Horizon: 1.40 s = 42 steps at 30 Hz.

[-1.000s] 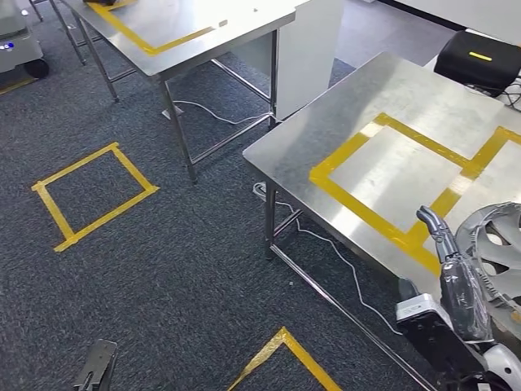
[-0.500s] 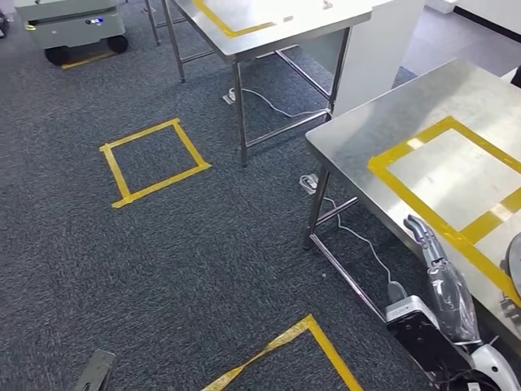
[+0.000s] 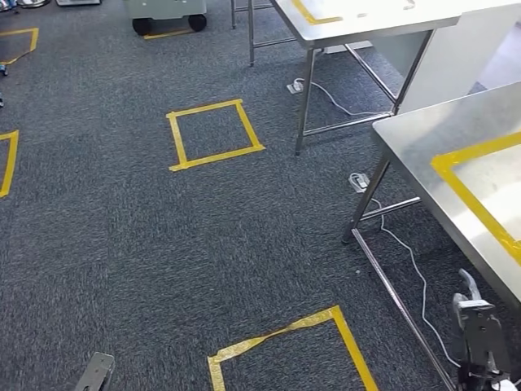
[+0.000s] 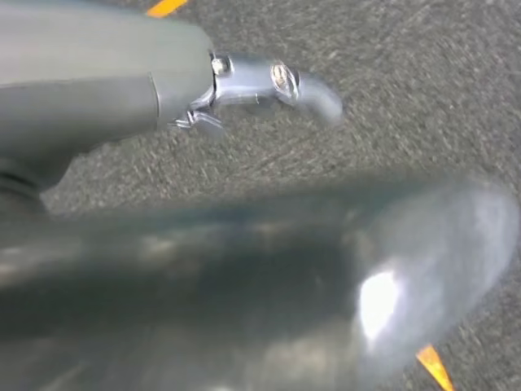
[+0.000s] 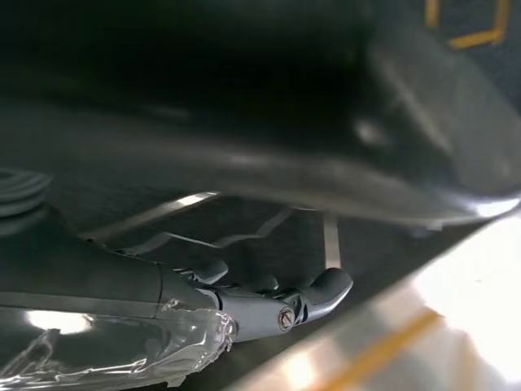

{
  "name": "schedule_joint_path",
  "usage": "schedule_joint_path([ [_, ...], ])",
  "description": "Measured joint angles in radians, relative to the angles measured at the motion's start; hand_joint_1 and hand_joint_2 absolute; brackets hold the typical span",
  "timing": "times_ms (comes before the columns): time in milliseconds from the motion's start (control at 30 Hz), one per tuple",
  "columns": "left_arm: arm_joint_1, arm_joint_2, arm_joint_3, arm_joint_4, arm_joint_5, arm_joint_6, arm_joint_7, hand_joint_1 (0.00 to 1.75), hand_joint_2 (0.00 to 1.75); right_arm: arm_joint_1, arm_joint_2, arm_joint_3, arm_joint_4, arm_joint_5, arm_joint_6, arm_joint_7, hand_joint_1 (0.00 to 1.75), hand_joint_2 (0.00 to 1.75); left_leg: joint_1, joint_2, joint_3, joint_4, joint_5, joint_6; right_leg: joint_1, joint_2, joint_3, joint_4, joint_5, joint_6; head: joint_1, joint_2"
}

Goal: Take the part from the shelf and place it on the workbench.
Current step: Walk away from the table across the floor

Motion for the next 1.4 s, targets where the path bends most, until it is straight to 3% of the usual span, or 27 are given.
schedule_joint_path([
  [33, 0.002, 0.0, 0.003, 0.0, 0.002, -0.001, -0.001, 0.0, 0.0, -0.007, 0.0, -0.043, 0.066, -0.023, -0.023, 0.015, 0.0, 0.0, -0.006, -0.01, -0.004, -0.007, -0.006, 0.016, -0.004, -0.012, -0.001, 0.001, 0.007, 0.008, 0.002, 0.0],
  [67, 0.005, 0.0, 0.008, 0.0, 0.003, -0.001, -0.002, 0.0, 0.0, -0.011, 0.001, -0.076, 0.13, -0.043, -0.056, 0.043, 0.0, 0.0, -0.008, -0.019, -0.013, -0.005, -0.001, 0.031, -0.01, -0.008, -0.002, 0.004, 0.006, 0.016, 0.003, 0.0],
  [100, 0.007, -0.001, 0.013, 0.0, 0.003, -0.001, -0.003, 0.0, 0.0, -0.006, 0.002, -0.096, 0.183, -0.062, -0.099, 0.079, 0.0, 0.0, -0.01, -0.029, -0.022, -0.005, 0.008, 0.043, -0.015, 0.013, -0.006, 0.015, -0.012, 0.022, 0.004, 0.0],
  [167, 0.01, -0.002, 0.019, 0.0, 0.0, -0.005, -0.006, 0.0, 0.0, 0.025, 0.006, -0.092, 0.253, -0.096, -0.209, 0.184, 0.0, 0.0, -0.014, -0.049, -0.043, -0.005, 0.029, 0.063, -0.019, 0.083, -0.028, 0.092, -0.098, 0.027, 0.007, 0.0],
  [233, 0.011, -0.002, 0.023, 0.0, -0.008, -0.012, -0.008, 0.0, 0.0, 0.067, 0.009, -0.051, 0.294, -0.117, -0.307, 0.307, 0.0, 0.0, -0.023, -0.073, -0.072, -0.005, 0.054, 0.072, -0.013, 0.124, -0.057, 0.22, -0.185, 0.021, 0.01, 0.0],
  [267, 0.012, -0.002, 0.026, 0.0, -0.014, -0.015, -0.008, 0.0, 0.0, 0.081, 0.01, -0.027, 0.312, -0.124, -0.341, 0.365, 0.0, 0.0, -0.029, -0.084, -0.088, -0.004, 0.067, 0.074, -0.009, 0.131, -0.062, 0.266, -0.2, 0.016, 0.011, 0.0],
  [300, 0.013, -0.002, 0.031, 0.0, -0.022, -0.018, -0.008, 0.0, 0.0, 0.09, 0.012, -0.003, 0.33, -0.132, -0.364, 0.409, 0.0, 0.0, -0.033, -0.095, -0.105, -0.004, 0.081, 0.075, -0.004, 0.135, -0.052, 0.28, -0.19, 0.008, 0.011, 0.0],
  [367, 0.015, -0.003, 0.039, 0.0, -0.041, -0.021, -0.011, 0.0, 0.0, 0.099, 0.014, 0.045, 0.362, -0.143, -0.389, 0.466, 0.0, 0.0, -0.039, -0.118, -0.14, -0.003, 0.11, 0.075, 0.006, 0.151, 0.022, 0.203, -0.14, -0.011, 0.01, 0.0],
  [433, 0.016, -0.004, 0.042, 0.0, -0.058, -0.023, -0.017, 0.0, 0.0, 0.102, 0.016, 0.087, 0.388, -0.136, -0.396, 0.494, 0.0, 0.0, -0.042, -0.141, -0.167, -0.002, 0.137, 0.07, 0.01, 0.197, 0.129, 0.06, -0.134, -0.026, 0.009, 0.0],
  [467, 0.016, -0.005, 0.042, 0.0, -0.066, -0.024, -0.021, 0.0, 0.0, 0.104, 0.017, 0.105, 0.399, -0.129, -0.395, 0.502, 0.0, 0.0, -0.043, -0.152, -0.172, -0.003, 0.149, 0.067, 0.011, 0.214, 0.162, 0.008, -0.143, -0.028, 0.01, 0.0],
  [500, 0.018, -0.005, 0.041, 0.001, -0.072, -0.025, -0.025, 0.0, 0.0, 0.106, 0.018, 0.121, 0.41, -0.119, -0.394, 0.506, 0.0, 0.0, -0.043, -0.162, -0.175, -0.005, 0.16, 0.062, 0.012, 0.222, 0.178, -0.02, -0.152, -0.029, 0.012, 0.0],
  [567, 0.023, -0.005, 0.037, 0.002, -0.077, -0.03, -0.031, 0.0, 0.0, 0.107, 0.02, 0.147, 0.429, -0.087, -0.382, 0.503, 0.0, 0.0, -0.04, -0.182, -0.18, -0.01, 0.176, 0.052, 0.012, 0.198, 0.17, -0.029, -0.138, -0.035, 0.016, 0.0],
  [633, 0.029, -0.004, 0.026, 0.004, -0.075, -0.039, -0.035, 0.0, 0.0, 0.105, 0.021, 0.162, 0.443, -0.036, -0.353, 0.487, 0.0, 0.0, -0.04, -0.155, -0.198, 0.02, 0.132, 0.044, 0.01, 0.172, 0.153, -0.036, -0.119, -0.05, 0.01, 0.0],
  [700, 0.033, -0.003, -0.002, 0.006, -0.062, -0.05, -0.042, 0.0, 0.0, 0.106, 0.022, 0.165, 0.453, 0.016, -0.318, 0.461, 0.0, 0.0, -0.04, -0.102, -0.232, 0.123, 0.028, 0.037, 0.009, 0.145, 0.129, -0.041, -0.105, -0.059, 0.004, 0.0],
  [733, 0.036, -0.002, -0.023, 0.007, -0.048, -0.053, -0.044, 0.0, 0.0, 0.108, 0.023, 0.164, 0.457, 0.035, -0.304, 0.449, 0.0, 0.0, -0.037, -0.087, -0.249, 0.191, -0.009, 0.032, 0.009, 0.128, 0.118, -0.042, -0.101, -0.061, 0.002, 0.0],
  [767, 0.042, -0.001, -0.046, 0.007, -0.028, -0.054, -0.04, 0.0, 0.0, 0.108, 0.023, 0.162, 0.46, 0.05, -0.292, 0.44, 0.0, 0.0, -0.032, -0.079, -0.259, 0.25, -0.021, 0.027, 0.009, 0.111, 0.107, -0.042, -0.096, -0.059, 0.003, -0.001],
  [833, 0.069, 0.002, -0.104, 0.002, 0.035, -0.053, -0.012, 0.0, 0.0, 0.1, 0.023, 0.148, 0.468, 0.074, -0.267, 0.418, 0.0, 0.0, -0.022, -0.069, -0.234, 0.281, 0.012, 0.018, 0.007, 0.081, 0.091, -0.041, -0.089, -0.052, 0.003, 0.0],
  [900, 0.104, 0.004, -0.171, -0.011, 0.103, -0.055, 0.022, 0.0, 0.0, 0.079, 0.023, 0.114, 0.489, 0.11, -0.237, 0.377, 0.0, 0.0, -0.014, -0.034, -0.125, 0.163, 0.039, 0.011, 0.004, 0.056, 0.086, -0.039, -0.083, -0.04, 0.002, 0.0],
  [933, 0.118, 0.004, -0.205, -0.021, 0.131, -0.058, 0.032, 0.0, 0.0, 0.068, 0.023, 0.091, 0.5, 0.123, -0.231, 0.362, 0.0, 0.0, -0.015, -0.009, -0.064, 0.086, 0.034, 0.011, 0.003, 0.044, 0.086, -0.034, -0.084, -0.033, 0.002, 0.0],
  [1000, 0.14, 0.006, -0.265, -0.042, 0.175, -0.068, 0.043, 0.0, 0.0, 0.059, 0.022, 0.063, 0.507, 0.12, -0.242, 0.365, 0.0, 0.0, -0.018, 0.019, 0.003, -0.009, 0.006, 0.028, 0.003, 0.017, 0.095, -0.019, -0.085, -0.013, 0.003, -0.001],
  [1067, 0.172, 0.007, -0.307, -0.072, 0.207, -0.076, 0.051, 0.0, 0.0, 0.067, 0.022, 0.066, 0.498, 0.098, -0.257, 0.39, 0.0, 0.0, -0.021, -0.001, 0.009, -0.024, -0.014, 0.053, -0.005, 0.004, 0.104, 0.001, -0.081, 0.007, 0.004, 0.0],
  [1133, 0.205, 0.003, -0.337, -0.1, 0.225, -0.081, 0.055, 0.0, 0.0, 0.078, 0.022, 0.077, 0.485, 0.084, -0.264, 0.401, 0.0, 0.0, -0.021, -0.025, 0.022, -0.025, -0.022, 0.071, -0.016, 0.045, 0.088, 0.043, -0.094, 0.021, 0.005, -0.001],
  [1167, 0.214, 0.001, -0.351, -0.111, 0.229, -0.083, 0.056, 0.0, 0.0, 0.083, 0.022, 0.082, 0.479, 0.079, -0.266, 0.405, 0.0, 0.0, -0.021, -0.037, 0.031, -0.026, -0.026, 0.077, -0.019, 0.076, 0.058, 0.091, -0.114, 0.024, 0.006, -0.001],
  [1233, 0.223, 0.0, -0.375, -0.127, 0.236, -0.087, 0.057, 0.0, 0.0, 0.092, 0.023, 0.087, 0.471, 0.073, -0.268, 0.409, 0.0, 0.0, -0.021, -0.065, 0.042, -0.026, -0.037, 0.084, -0.02, 0.121, -0.031, 0.224, -0.16, 0.028, 0.011, 0.0],
  [1300, 0.232, -0.001, -0.389, -0.14, 0.244, -0.089, 0.058, 0.0, 0.0, 0.103, 0.023, 0.089, 0.463, 0.068, -0.269, 0.412, 0.0, 0.0, -0.022, -0.096, 0.061, -0.026, -0.051, 0.086, -0.019, 0.132, -0.108, 0.3, -0.173, 0.029, 0.014, 0.0],
  [1367, 0.243, -0.004, -0.399, -0.15, 0.254, -0.089, 0.063, 0.0, 0.0, 0.111, 0.023, 0.089, 0.455, 0.064, -0.271, 0.413, 0.0, 0.0, -0.02, -0.126, 0.092, -0.025, -0.068, 0.082, -0.018, 0.141, -0.122, 0.243, -0.143, 0.025, 0.016, -0.001],
  [1400, 0.248, -0.005, -0.405, -0.154, 0.261, -0.086, 0.067, 0.0, 0.0, 0.115, 0.023, 0.09, 0.452, 0.062, -0.271, 0.413, 0.0, 0.0, -0.019, -0.141, 0.106, -0.025, -0.081, 0.079, -0.019, 0.156, -0.116, 0.181, -0.097, 0.022, 0.016, -0.001],
])
